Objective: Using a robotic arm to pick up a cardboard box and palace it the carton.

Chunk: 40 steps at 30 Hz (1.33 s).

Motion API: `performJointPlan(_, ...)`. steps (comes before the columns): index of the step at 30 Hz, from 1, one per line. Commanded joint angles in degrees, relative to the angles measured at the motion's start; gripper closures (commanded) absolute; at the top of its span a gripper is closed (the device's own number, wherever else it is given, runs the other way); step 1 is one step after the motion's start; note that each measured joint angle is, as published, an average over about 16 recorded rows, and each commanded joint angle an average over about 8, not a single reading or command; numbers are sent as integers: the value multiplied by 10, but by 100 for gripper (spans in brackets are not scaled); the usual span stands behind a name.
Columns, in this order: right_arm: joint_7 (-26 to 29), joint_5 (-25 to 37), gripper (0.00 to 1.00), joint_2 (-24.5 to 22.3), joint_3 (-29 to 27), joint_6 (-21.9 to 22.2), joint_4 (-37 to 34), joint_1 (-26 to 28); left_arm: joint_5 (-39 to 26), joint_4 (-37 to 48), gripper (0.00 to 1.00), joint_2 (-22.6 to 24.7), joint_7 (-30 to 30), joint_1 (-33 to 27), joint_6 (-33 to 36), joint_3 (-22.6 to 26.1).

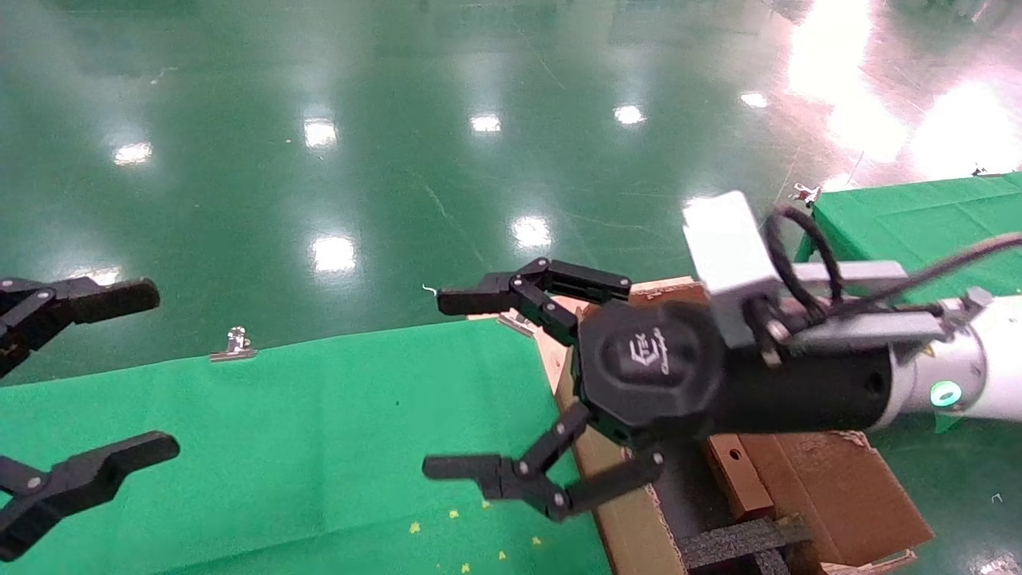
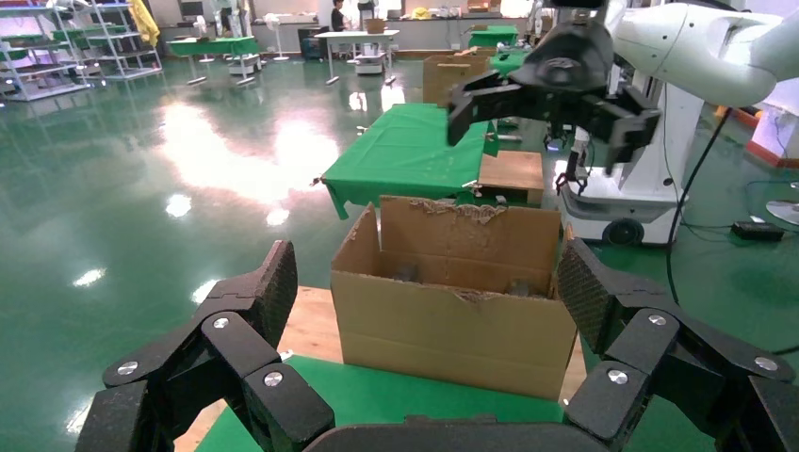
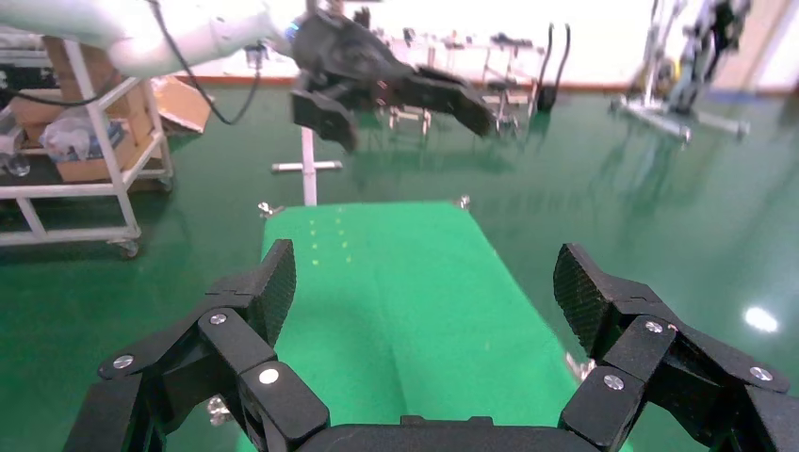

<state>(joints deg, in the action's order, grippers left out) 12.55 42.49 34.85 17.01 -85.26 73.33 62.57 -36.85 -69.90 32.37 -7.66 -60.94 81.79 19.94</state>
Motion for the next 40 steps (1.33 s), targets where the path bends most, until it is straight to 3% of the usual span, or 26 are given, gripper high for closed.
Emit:
performJointPlan(1,-22,-9,0,2,-14,-6,3,-14,0,0,0,0,0,0,0,0)
performJointPlan(40,-18,-7,0,2,-11,-5,3,-11,0,0,0,0,0,0,0,0)
